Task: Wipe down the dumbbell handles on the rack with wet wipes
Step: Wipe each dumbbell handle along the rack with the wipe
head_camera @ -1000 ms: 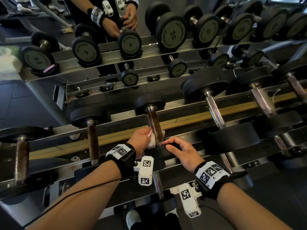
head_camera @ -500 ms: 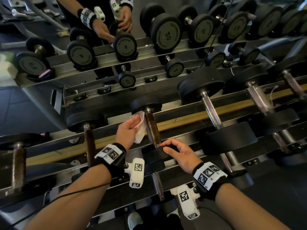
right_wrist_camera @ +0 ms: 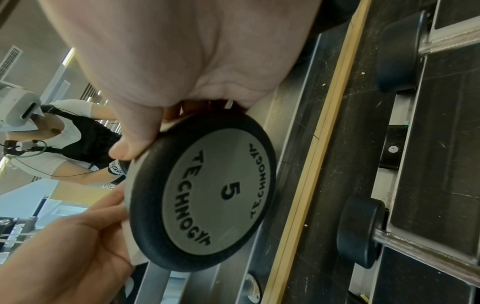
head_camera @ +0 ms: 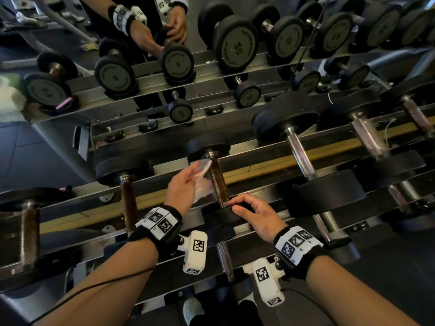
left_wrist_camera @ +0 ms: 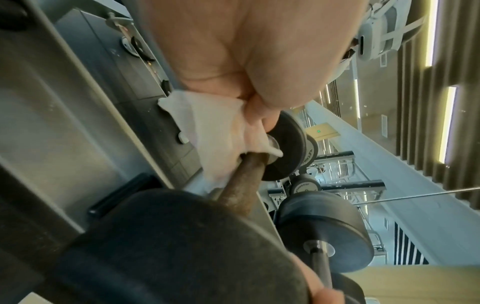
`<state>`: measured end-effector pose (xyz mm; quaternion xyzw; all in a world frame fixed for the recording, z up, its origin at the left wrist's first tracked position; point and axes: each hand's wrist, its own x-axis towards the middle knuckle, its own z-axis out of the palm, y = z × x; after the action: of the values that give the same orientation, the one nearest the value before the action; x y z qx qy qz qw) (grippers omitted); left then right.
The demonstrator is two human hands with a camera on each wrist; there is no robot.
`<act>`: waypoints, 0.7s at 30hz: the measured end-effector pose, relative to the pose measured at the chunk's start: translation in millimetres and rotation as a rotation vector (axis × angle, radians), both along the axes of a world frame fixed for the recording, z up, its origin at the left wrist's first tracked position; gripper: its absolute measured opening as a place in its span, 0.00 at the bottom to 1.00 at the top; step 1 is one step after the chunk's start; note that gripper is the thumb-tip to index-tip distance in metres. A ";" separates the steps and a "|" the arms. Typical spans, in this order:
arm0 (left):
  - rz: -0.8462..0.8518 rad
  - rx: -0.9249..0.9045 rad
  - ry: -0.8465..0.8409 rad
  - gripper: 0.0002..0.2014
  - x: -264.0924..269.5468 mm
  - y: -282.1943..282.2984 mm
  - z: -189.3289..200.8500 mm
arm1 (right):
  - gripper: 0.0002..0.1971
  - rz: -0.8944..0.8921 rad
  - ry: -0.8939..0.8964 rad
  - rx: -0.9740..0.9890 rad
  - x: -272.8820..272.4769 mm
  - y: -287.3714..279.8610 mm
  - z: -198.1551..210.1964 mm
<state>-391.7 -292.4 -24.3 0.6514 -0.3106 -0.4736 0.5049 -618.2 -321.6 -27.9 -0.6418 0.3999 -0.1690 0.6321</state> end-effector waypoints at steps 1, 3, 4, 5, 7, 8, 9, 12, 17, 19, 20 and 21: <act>0.012 0.007 -0.076 0.17 0.0 -3.7 -0.4 | 0.08 0.002 0.008 -0.003 -0.1 0.3 0.2; -0.031 0.012 -0.176 0.16 -5.3 -7.5 -1.3 | 0.08 -0.003 0.004 -0.001 0.3 0.9 0.6; -0.080 0.010 -0.173 0.16 -10.5 -7.5 -1.8 | 0.08 -0.007 -0.004 0.002 0.7 1.1 0.6; -0.128 0.010 -0.192 0.18 -15.1 -7.0 -4.5 | 0.08 -0.012 -0.010 0.004 1.1 1.2 0.5; -0.195 0.032 -0.270 0.21 -21.1 -3.1 -9.0 | 0.08 -0.020 -0.014 0.000 1.9 1.1 -0.1; -0.208 0.036 -0.287 0.22 -21.9 -0.5 -10.8 | 0.08 -0.024 -0.013 0.000 2.2 1.3 -0.3; -0.224 0.035 -0.299 0.23 -21.9 2.8 -11.6 | 0.08 -0.029 -0.012 0.001 2.3 1.5 -0.3; -0.299 0.039 -0.316 0.24 -22.5 12.3 -9.0 | 0.07 -0.041 -0.019 0.000 2.5 2.6 0.0; -0.385 0.039 -0.378 0.24 -19.4 19.0 -4.1 | 0.07 -0.072 -0.027 0.018 3.6 5.6 5.4; -0.435 0.043 -0.372 0.25 -17.4 24.1 -1.6 | 0.07 -0.091 -0.033 0.020 3.9 8.2 6.5; -0.458 0.048 -0.377 0.24 -17.5 28.4 -0.9 | 0.06 -0.100 -0.034 0.020 4.0 9.5 6.9; -0.475 0.057 -0.391 0.24 -19.0 33.7 -0.2 | 0.06 -0.111 -0.030 0.013 4.2 10.7 7.1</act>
<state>-410.7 -258.8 -24.5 0.6534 -0.5318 -0.4527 0.2922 -614.0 -310.9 -20.8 -0.6118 0.4263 -0.2108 0.6321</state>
